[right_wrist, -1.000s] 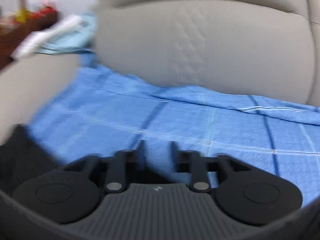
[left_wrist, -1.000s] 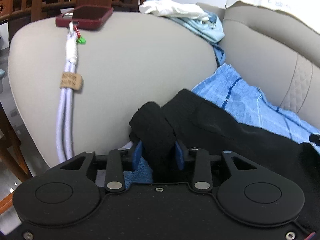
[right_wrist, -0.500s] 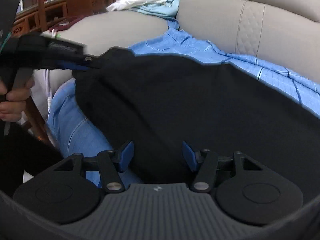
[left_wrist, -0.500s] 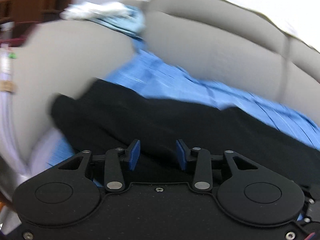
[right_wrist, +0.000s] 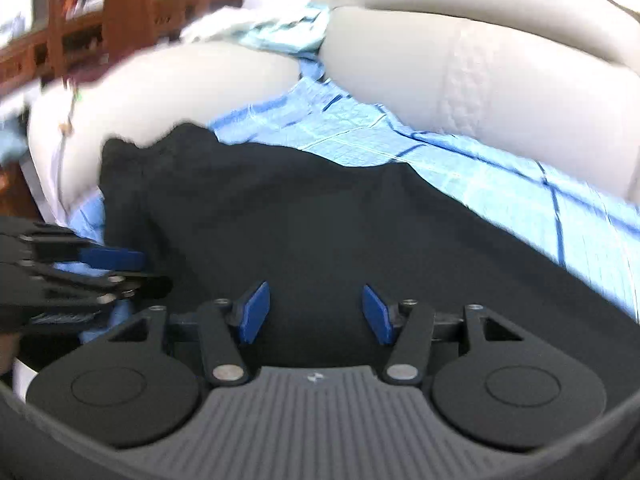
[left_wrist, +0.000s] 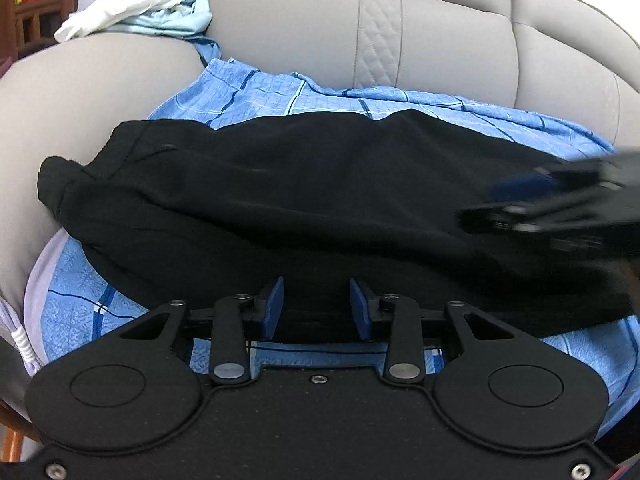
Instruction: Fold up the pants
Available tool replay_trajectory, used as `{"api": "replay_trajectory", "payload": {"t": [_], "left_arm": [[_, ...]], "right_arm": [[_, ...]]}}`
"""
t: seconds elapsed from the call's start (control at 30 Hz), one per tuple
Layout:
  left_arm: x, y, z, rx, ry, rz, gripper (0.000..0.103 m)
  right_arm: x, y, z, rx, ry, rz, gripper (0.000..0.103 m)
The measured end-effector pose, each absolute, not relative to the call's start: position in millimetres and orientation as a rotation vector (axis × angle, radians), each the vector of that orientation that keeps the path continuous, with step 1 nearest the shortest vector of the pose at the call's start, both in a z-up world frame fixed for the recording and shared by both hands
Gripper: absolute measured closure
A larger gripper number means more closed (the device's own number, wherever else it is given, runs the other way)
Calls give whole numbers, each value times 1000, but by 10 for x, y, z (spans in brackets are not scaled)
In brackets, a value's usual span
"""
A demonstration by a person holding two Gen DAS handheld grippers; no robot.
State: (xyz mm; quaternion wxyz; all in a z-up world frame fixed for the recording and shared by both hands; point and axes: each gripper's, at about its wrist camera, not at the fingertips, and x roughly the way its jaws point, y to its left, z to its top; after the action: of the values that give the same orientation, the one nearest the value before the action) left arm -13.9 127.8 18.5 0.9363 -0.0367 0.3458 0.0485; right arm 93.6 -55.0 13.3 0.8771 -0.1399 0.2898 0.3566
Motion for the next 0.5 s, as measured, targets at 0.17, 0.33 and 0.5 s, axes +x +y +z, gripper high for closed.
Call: {"api": "replay_trajectory", "payload": {"t": [0.17, 0.33, 0.5], "left_arm": [[-166, 1308, 157, -81, 692, 83, 69], [-186, 1333, 132, -70, 678, 67, 69], [-215, 1366, 115, -76, 665, 56, 69]], "right_arm": [[1552, -296, 25, -344, 589, 617, 24], [2281, -364, 29, -295, 620, 436, 15], [2261, -293, 200, -343, 581, 414, 20]]}}
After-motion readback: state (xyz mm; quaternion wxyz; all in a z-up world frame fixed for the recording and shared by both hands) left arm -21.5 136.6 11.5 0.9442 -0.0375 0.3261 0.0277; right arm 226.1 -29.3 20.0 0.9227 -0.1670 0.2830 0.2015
